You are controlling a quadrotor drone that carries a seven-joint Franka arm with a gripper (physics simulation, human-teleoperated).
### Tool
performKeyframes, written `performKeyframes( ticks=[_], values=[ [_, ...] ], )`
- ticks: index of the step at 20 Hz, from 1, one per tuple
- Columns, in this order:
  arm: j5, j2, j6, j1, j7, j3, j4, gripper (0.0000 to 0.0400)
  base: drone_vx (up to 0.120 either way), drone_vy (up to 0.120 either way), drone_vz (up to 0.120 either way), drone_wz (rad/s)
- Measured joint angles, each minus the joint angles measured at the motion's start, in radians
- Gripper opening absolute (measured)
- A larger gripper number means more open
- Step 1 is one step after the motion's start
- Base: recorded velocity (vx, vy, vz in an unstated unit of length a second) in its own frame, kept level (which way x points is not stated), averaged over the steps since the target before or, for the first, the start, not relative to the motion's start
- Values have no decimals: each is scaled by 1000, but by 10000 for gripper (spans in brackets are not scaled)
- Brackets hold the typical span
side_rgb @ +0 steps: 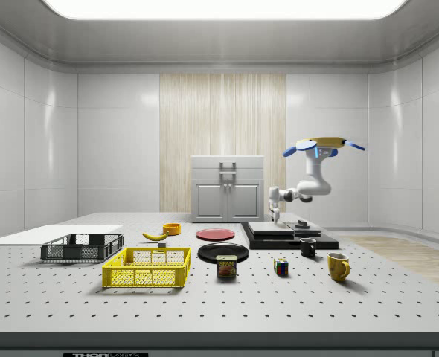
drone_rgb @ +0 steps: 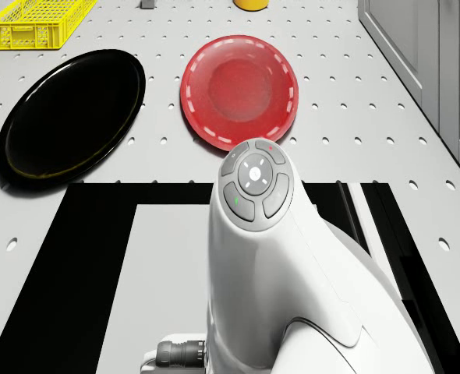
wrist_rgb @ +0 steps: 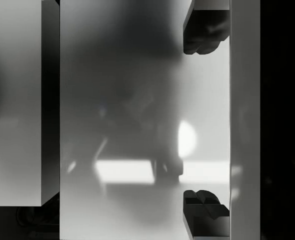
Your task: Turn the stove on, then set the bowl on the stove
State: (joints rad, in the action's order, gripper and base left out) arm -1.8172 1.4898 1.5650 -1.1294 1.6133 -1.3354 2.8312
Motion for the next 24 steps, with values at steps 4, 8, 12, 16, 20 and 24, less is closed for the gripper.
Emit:
performKeyframes(
  ticks=[4, 8, 12, 16, 20, 24],
  values=[
    [3, 6, 6, -1, 1, -1, 0, 400, 120, 0, 0, 0],
    [5, 12, 11, -3, 2, -2, -1, 400, 120, 0, 0, 0],
    [7, 18, 17, -4, 3, -2, -1, 400, 120, 0, 0, 0],
    [10, 23, 22, -5, 4, -3, -1, 400, 120, 0, 0, 0],
    [12, 28, 26, -7, 5, -3, -1, 400, 120, 0, 0, 0],
    [14, 33, 30, -8, 6, -4, -2, 400, 120, 0, 30, 0]
  ],
)
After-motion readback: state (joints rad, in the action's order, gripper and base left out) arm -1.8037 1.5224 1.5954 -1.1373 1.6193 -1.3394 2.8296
